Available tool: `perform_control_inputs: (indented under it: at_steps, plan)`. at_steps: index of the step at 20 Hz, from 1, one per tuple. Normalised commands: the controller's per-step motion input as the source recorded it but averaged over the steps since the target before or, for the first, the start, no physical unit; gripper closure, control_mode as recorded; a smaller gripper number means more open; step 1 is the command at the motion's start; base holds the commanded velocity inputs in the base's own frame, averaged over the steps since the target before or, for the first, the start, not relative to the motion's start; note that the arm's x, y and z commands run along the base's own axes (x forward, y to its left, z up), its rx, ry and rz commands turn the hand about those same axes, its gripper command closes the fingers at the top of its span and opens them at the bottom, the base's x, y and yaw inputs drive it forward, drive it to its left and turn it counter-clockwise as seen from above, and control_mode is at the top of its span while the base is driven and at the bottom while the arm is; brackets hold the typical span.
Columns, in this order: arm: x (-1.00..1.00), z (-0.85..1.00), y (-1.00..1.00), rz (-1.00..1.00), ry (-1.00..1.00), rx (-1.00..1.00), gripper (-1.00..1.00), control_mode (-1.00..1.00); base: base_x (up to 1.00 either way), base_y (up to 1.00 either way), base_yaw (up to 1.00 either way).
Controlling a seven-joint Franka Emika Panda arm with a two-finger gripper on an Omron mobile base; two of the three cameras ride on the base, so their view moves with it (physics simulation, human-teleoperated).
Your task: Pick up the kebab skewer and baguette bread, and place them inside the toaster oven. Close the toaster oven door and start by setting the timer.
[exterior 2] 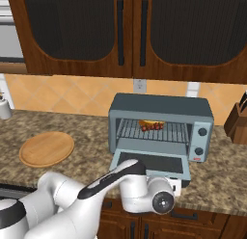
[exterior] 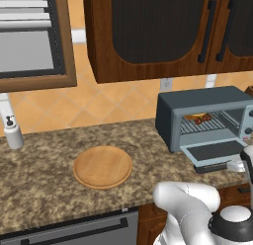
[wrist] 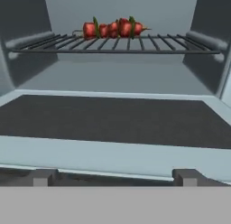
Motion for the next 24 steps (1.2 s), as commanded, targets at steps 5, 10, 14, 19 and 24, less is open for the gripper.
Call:
perform_control_inputs:
  at_steps: [5,10,14,19,24]
  plan:
    - [-0.13,-0.38,0.00,0.00,0.03,0.00,-1.00,-1.00,0.00,0.00,0.00]
    - [-0.04,-0.33,0.00,0.00,0.03,0.00,-1.00,-1.00,0.00,0.00,0.00]
    - [0.00,-0.21,0.00,0.00,0.05,0.00,-1.00,-1.00,0.00,0.00,0.00]
    - [0.00,-0.13,0.00,0.00,0.05,0.00,-1.00,-1.00,0.00,0.00,0.00]
    - [0.00,-0.10,0.00,0.00,0.03,0.00,-1.00,-1.00,0.00,0.00,0.00]
